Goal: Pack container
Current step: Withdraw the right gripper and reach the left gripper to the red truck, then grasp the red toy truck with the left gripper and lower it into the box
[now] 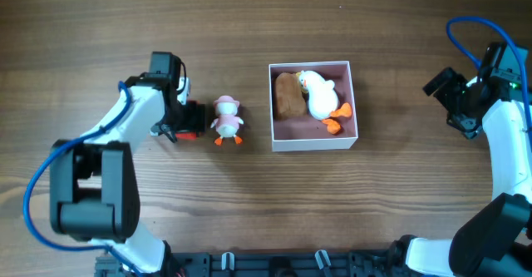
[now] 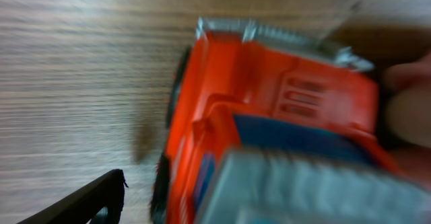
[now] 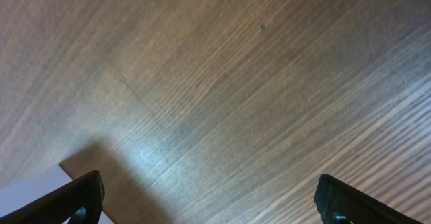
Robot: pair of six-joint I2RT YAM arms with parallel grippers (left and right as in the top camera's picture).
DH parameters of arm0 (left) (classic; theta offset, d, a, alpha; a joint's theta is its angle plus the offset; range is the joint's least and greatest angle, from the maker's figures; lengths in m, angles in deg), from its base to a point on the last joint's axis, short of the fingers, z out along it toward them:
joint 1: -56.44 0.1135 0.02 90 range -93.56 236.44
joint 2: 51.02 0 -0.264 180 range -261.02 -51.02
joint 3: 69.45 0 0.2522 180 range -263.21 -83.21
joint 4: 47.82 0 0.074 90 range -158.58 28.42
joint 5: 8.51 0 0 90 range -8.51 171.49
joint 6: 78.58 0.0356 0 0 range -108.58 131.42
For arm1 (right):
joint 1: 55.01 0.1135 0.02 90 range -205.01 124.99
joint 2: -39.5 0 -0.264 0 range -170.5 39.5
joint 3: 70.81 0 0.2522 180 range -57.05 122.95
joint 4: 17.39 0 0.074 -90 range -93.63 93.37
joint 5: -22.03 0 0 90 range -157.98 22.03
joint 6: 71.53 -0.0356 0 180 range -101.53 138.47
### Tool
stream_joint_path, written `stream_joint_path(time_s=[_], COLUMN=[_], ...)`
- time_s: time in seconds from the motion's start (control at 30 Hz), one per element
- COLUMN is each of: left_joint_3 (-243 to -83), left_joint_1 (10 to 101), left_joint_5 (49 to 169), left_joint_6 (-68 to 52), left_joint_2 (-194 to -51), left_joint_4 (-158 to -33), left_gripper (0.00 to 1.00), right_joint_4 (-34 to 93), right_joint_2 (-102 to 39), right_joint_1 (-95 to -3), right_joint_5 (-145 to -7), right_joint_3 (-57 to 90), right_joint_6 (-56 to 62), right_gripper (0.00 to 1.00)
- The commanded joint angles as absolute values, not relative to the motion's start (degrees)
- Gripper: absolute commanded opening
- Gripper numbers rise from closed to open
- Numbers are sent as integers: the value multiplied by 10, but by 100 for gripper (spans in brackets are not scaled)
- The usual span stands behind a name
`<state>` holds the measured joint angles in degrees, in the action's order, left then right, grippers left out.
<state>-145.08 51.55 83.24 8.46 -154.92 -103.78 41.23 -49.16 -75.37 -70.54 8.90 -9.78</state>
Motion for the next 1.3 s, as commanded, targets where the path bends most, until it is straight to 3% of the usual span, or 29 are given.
stream_joint_path(time_s=[0.0, 0.47, 0.73, 0.83, 0.97, 1.13, 1.27], left_joint_3=[-1460, -1460, -1562, -1646, -1684, -1683, -1683], left_joint_1=[502, 497, 475, 428, 327, 188, 146], left_joint_5=[829, 832, 848, 877, 877, 876, 863], left_joint_6=[123, 140, 138, 138, 153, 315, 404], left_joint_2=[-1568, -1567, -1479, -1431, -1385, -1415, -1500], left_joint_4=[-1038, -1019, -1128, -1177, -1153, -1130, -1125], left_gripper=[84, 45, 46, 44, 38, 36, 37], right_joint_4=[402, 402, 401, 401, 401, 401, 401], right_joint_2=[-497, -497, -497, -497, -497, -497, -497], right_joint_1=[-752, -752, -752, -752, -752, -752, -752], right_joint_5=[-710, -710, -710, -710, -710, -710, -710], right_joint_3=[85, 85, 85, 85, 85, 85, 85], right_joint_6=[-101, -101, -101, -101, -101, -101, -101], right_gripper=[100, 99, 99, 100, 100, 99, 100])
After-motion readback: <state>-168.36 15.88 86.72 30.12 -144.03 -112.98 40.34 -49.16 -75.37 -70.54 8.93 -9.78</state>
